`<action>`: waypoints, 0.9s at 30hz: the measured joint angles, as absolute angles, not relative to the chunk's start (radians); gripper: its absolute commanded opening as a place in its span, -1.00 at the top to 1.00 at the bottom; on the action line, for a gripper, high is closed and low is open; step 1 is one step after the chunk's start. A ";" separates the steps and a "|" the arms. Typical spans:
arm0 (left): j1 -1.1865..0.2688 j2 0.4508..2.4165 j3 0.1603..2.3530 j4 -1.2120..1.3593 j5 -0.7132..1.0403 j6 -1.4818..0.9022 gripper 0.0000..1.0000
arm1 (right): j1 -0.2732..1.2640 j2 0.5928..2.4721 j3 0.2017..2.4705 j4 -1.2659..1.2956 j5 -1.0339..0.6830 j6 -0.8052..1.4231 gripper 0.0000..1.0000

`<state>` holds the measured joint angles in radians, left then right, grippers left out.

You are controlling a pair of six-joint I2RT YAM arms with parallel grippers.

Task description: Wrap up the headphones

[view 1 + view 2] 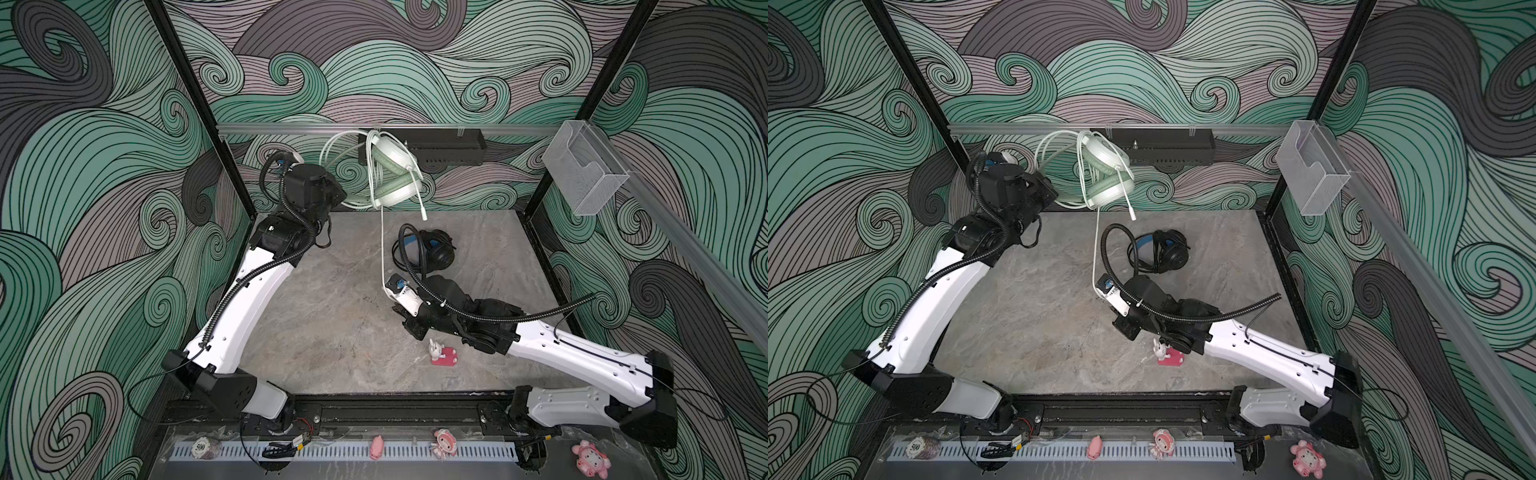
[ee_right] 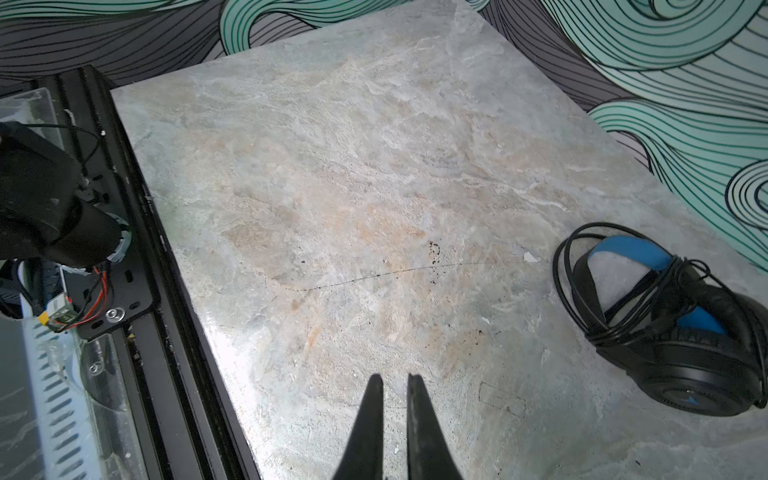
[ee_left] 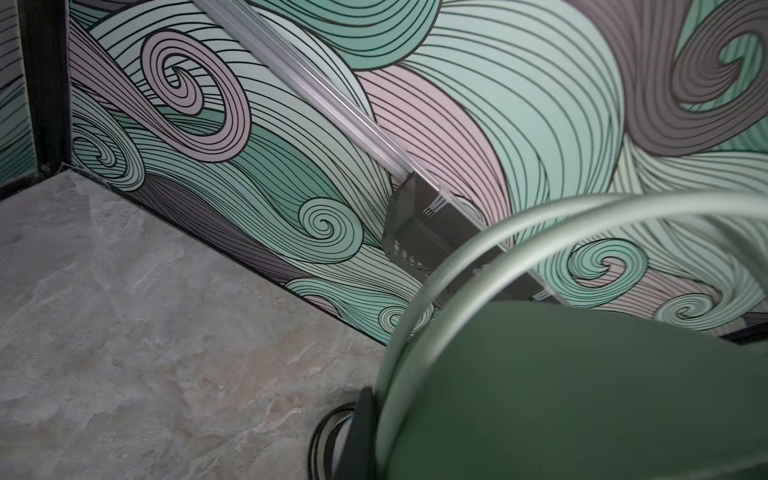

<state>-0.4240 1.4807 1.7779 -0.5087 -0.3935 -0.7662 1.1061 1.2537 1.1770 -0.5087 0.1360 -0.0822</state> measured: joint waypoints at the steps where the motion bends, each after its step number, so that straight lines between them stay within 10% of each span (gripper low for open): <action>1: -0.424 1.497 1.778 -0.518 -0.403 -0.740 1.00 | 1.121 1.272 1.218 -0.529 0.145 -0.088 1.00; 27: -0.492 1.254 1.299 -0.439 -0.536 -0.199 1.00 | 1.183 1.662 2.143 -1.146 0.189 -0.299 1.00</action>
